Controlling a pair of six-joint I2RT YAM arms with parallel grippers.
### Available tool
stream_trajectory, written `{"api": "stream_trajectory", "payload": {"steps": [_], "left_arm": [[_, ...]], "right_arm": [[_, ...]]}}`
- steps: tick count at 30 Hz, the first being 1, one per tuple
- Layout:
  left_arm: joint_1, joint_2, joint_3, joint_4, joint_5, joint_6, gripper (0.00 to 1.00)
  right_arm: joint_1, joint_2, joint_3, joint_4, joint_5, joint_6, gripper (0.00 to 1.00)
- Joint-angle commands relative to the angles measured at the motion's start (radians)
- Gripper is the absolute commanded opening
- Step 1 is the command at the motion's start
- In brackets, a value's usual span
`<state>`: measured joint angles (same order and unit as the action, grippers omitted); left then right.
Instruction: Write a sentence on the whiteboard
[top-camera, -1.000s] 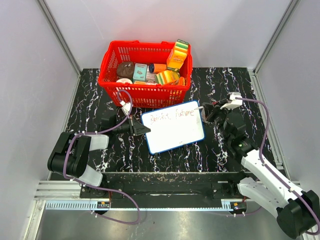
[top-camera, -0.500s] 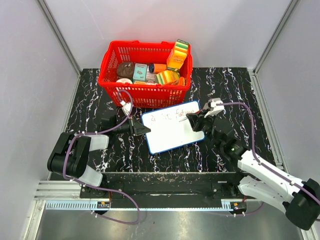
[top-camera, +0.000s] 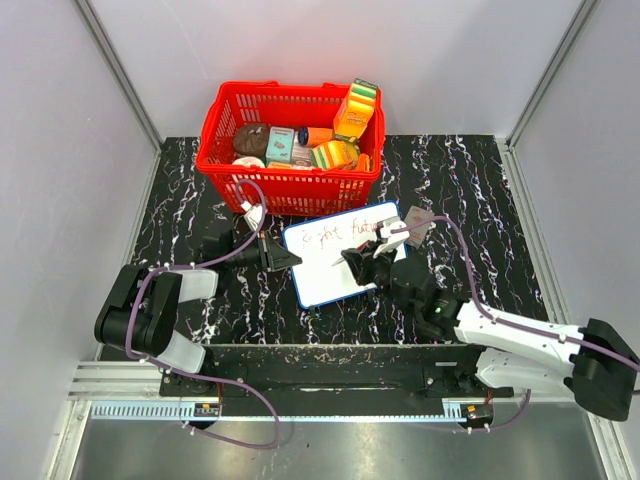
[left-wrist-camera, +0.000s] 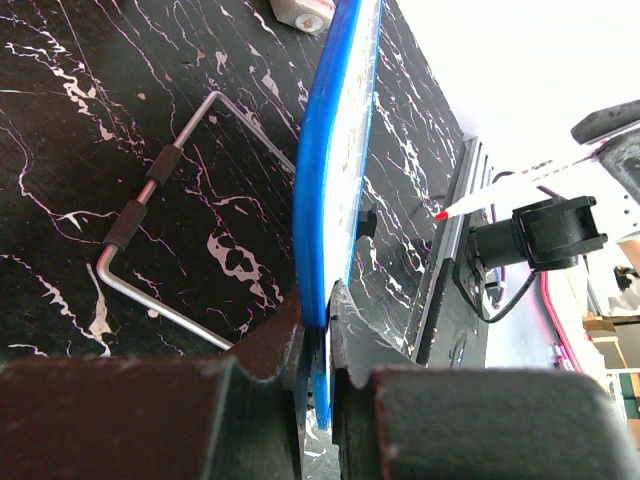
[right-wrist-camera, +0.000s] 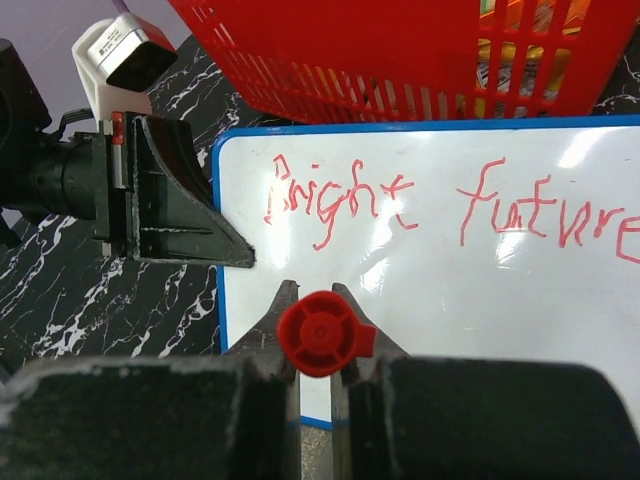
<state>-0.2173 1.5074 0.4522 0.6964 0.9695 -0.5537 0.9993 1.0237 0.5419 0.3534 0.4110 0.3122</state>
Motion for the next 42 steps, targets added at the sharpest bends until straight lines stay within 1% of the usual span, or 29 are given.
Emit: {"api": "stream_trajectory", "payload": {"steps": [1, 8, 14, 42], "left_arm": [[-0.01, 0.002, 0.014, -0.035, -0.097, 0.094, 0.0], [-0.01, 0.002, 0.017, -0.037, -0.097, 0.095, 0.0], [-0.01, 0.002, 0.017, -0.038, -0.097, 0.097, 0.0], [-0.01, 0.0, 0.016, -0.041, -0.097, 0.098, 0.0]], "right_arm": [[0.054, 0.056, 0.036, 0.137, 0.094, -0.025, 0.0], [0.085, 0.14, 0.079, 0.193, 0.15, -0.019, 0.0], [0.085, 0.194, 0.122, 0.177, 0.233, -0.013, 0.0], [0.084, 0.274, 0.118, 0.134, 0.292, 0.038, 0.0]]}}
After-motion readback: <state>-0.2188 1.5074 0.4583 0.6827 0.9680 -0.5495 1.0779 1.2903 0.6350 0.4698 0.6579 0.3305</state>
